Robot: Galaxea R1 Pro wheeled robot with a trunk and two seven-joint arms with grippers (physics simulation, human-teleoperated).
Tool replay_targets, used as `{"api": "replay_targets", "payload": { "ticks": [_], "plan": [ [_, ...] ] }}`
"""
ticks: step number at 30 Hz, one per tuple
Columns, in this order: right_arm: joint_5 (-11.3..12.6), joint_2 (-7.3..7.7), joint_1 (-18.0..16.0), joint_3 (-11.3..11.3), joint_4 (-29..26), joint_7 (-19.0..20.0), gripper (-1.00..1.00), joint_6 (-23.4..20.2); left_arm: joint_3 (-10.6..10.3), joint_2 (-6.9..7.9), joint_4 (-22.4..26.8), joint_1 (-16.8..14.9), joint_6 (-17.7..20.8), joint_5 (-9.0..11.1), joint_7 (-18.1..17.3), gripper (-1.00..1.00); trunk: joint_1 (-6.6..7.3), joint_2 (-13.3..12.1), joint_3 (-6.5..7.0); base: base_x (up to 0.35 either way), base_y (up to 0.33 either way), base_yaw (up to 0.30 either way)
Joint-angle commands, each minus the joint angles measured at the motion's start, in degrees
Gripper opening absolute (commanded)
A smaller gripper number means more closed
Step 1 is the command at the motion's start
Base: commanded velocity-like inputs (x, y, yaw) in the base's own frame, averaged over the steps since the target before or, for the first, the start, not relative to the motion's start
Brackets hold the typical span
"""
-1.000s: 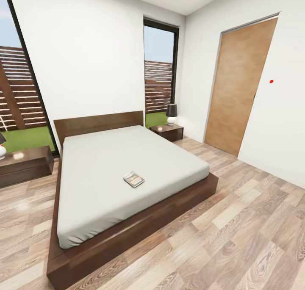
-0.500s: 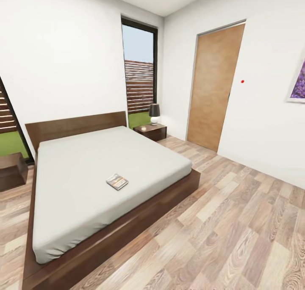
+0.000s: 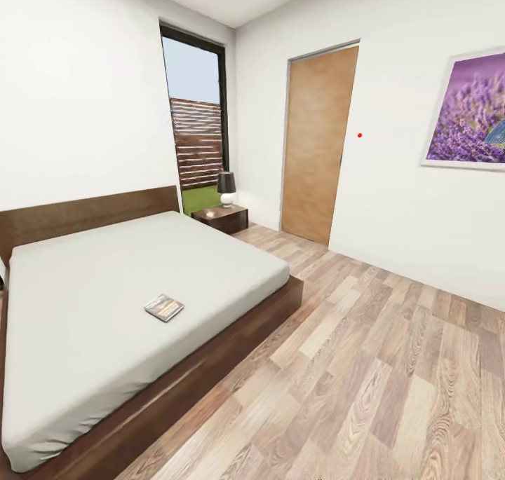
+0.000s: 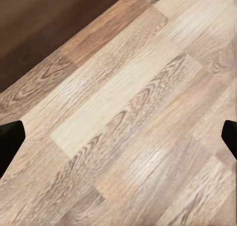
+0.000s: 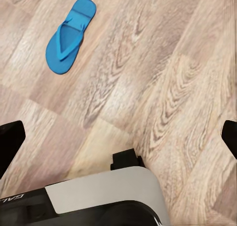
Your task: In the bedroom, move the book from the bed onto either nightstand, and place the two sandals side by side next to the bed.
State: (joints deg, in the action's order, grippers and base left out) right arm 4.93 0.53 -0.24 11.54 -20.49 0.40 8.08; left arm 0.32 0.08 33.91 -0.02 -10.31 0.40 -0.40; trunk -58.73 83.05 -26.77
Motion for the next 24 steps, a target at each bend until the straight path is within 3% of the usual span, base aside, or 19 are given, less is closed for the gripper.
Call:
{"api": "replay_targets", "payload": {
  "ticks": [1,24],
  "plan": [
    [0.5,0.0,0.0,0.0,0.0,0.0,1.0,0.2,0.0,0.0,0.0,0.0,-0.1,0.0,0.0,1.0,0.0,0.0,-0.05,0.0,0.0,-0.283],
    [0.5,0.07,0.0,0.0,0.0,0.2,1.0,0.2,0.0,0.0,0.0,0.0,-0.1,0.0,0.0,1.0,0.0,0.0,-0.05,0.0,0.0,-0.285]
  ]
}}
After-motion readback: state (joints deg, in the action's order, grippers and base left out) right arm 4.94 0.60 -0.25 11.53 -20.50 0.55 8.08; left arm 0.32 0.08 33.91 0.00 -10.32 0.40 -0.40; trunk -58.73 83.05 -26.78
